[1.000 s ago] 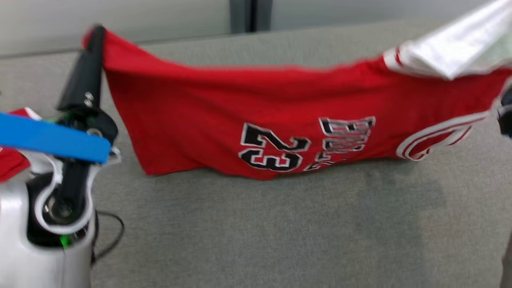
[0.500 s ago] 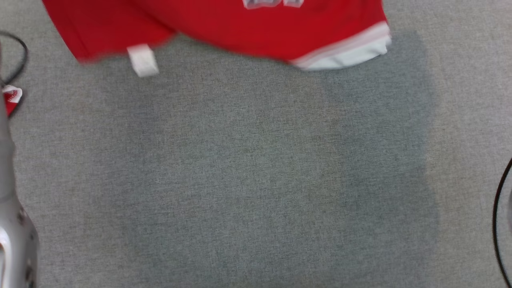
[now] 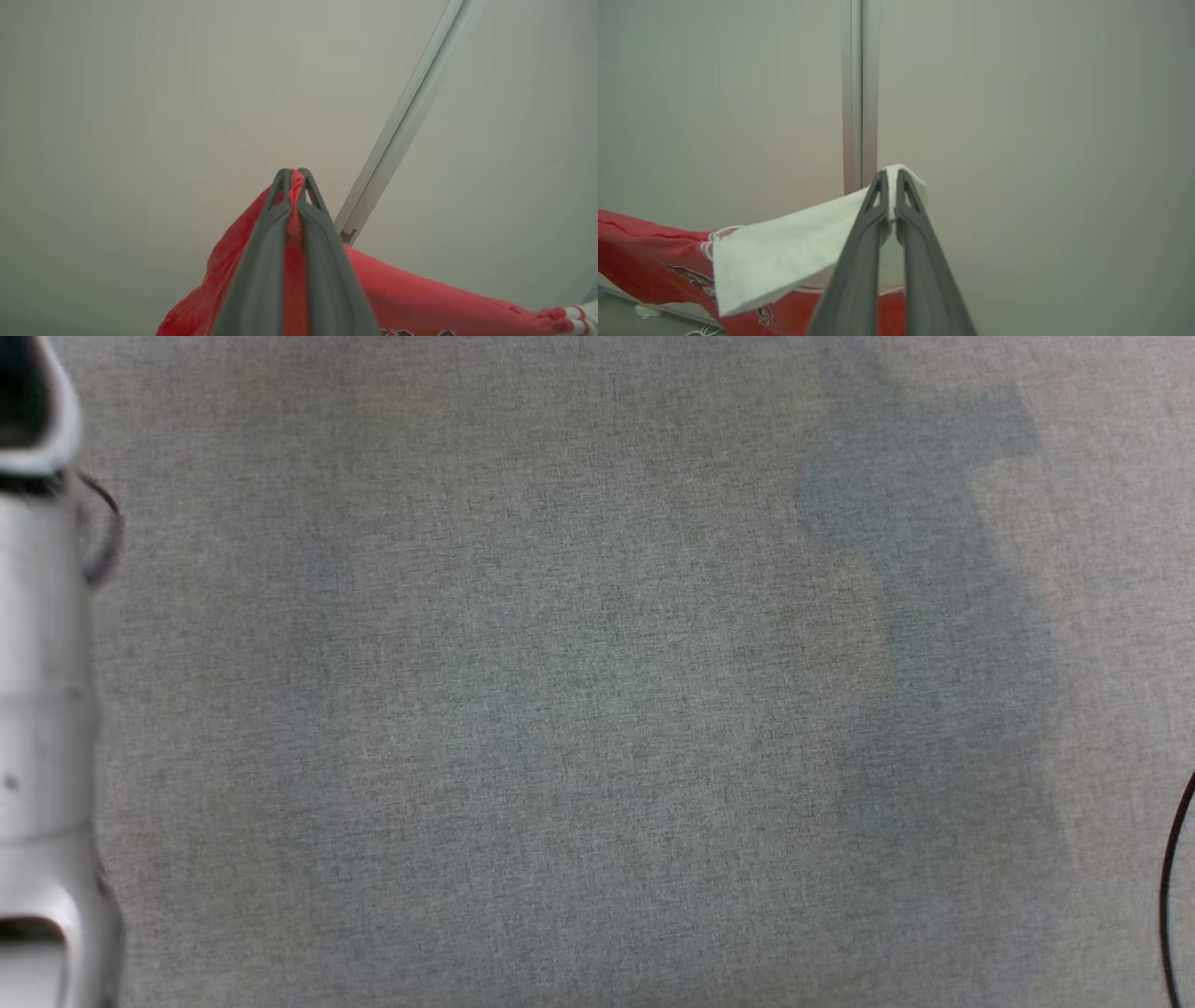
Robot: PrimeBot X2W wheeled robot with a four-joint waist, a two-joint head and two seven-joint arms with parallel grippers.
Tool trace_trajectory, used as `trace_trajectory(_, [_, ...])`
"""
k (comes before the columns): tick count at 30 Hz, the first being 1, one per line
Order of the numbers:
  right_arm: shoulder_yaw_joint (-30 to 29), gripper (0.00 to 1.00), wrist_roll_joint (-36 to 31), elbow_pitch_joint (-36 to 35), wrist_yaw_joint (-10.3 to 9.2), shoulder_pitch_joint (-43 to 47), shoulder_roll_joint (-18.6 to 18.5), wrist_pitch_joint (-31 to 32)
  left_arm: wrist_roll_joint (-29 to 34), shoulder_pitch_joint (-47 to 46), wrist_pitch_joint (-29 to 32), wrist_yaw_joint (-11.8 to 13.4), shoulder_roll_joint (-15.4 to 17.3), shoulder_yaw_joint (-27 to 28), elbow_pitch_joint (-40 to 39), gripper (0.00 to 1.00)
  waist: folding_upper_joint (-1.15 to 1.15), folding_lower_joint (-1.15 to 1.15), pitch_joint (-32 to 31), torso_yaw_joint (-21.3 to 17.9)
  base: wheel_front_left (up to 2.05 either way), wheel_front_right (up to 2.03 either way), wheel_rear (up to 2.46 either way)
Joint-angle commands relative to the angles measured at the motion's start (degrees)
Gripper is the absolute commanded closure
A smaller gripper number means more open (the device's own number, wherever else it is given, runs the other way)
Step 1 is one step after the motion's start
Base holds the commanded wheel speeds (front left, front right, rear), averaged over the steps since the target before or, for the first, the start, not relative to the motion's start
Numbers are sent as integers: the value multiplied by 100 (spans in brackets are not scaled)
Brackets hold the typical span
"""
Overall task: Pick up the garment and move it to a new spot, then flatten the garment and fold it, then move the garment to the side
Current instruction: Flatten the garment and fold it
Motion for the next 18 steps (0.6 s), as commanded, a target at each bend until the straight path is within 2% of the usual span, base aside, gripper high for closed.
trace_trajectory(1, [133,100,198,59,1,350,-19,14,-63,374,-113,-45,-46,-9,98,100,0,0,8,-5,0,0,0])
trace_trajectory(6, [481,100,637,126,1,1570,-74,225,-158,1553,-377,-134,-199,-144,534,100,0,0,-142,-1,0,0,0])
trace_trajectory(9, [452,100,798,59,1,2290,-117,432,-192,2219,-499,-156,-266,-209,779,100,0,0,-341,29,0,0,0])
trace_trajectory(16, [-129,100,784,-226,0,4032,-160,1285,-130,3559,-611,-184,-468,-449,979,100,0,0,-1071,210,0,0,0])
trace_trajectory(18, [-323,100,694,-399,0,4498,-42,1605,-121,3908,-623,-139,-497,-469,936,100,0,0,-1266,245,0,0,0])
